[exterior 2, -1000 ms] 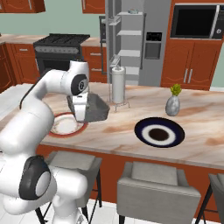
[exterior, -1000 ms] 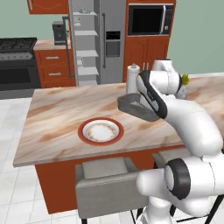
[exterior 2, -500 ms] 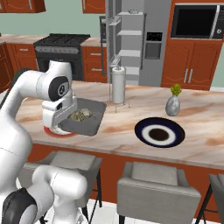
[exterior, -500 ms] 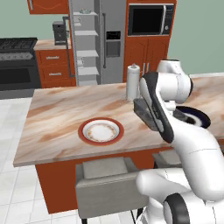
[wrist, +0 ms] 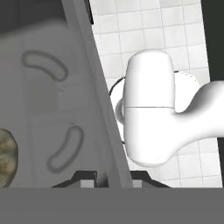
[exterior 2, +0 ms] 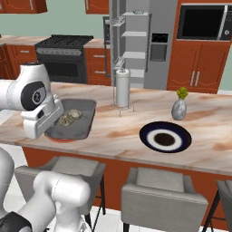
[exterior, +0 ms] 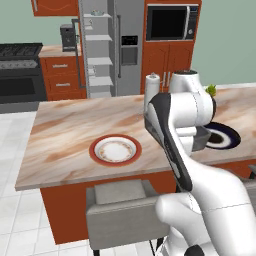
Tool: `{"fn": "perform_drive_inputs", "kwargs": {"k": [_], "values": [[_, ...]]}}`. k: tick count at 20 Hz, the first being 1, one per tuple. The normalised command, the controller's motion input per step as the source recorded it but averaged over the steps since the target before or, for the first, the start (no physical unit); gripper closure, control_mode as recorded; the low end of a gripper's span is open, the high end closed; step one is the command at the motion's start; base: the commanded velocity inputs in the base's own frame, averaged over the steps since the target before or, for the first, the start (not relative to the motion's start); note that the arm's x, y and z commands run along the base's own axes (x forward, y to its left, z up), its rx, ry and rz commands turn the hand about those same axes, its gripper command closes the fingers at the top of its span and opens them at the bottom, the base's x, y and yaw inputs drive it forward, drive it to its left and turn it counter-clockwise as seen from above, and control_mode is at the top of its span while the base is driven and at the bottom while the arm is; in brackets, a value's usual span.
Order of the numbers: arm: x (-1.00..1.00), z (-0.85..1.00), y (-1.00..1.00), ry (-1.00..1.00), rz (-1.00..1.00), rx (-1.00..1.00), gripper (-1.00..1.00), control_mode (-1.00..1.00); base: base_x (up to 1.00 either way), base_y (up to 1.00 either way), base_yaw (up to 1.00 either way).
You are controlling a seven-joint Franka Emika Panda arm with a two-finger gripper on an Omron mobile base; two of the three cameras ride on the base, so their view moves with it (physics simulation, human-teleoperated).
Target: Place two dumplings into each of the tupperware containers and then place the containers in the fridge.
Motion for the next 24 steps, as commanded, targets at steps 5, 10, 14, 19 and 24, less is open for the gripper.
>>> {"fn": "perform_drive_inputs", "kwargs": {"k": [5,10,14,19,24], "values": [[-0.26,0.19,-0.07,0.0,0.02,-0.02,1.0,-1.0,0.0,0.0,0.0],[-0.28,0.04,-0.3,0.0,0.0,0.0,1.0,-1.0,0.0,0.0,0.0],[-0.05,0.0,-0.34,0.0,0.0,0.0,1.0,-1.0,0.0,0.0,0.0],[0.0,0.0,-0.15,0.0,0.0,0.0,1.0,-1.0,0.0,0.0,0.0],[0.0,0.0,0.0,0.0,0.0,0.0,1.0,-1.0,0.0,0.0,0.0]]}}
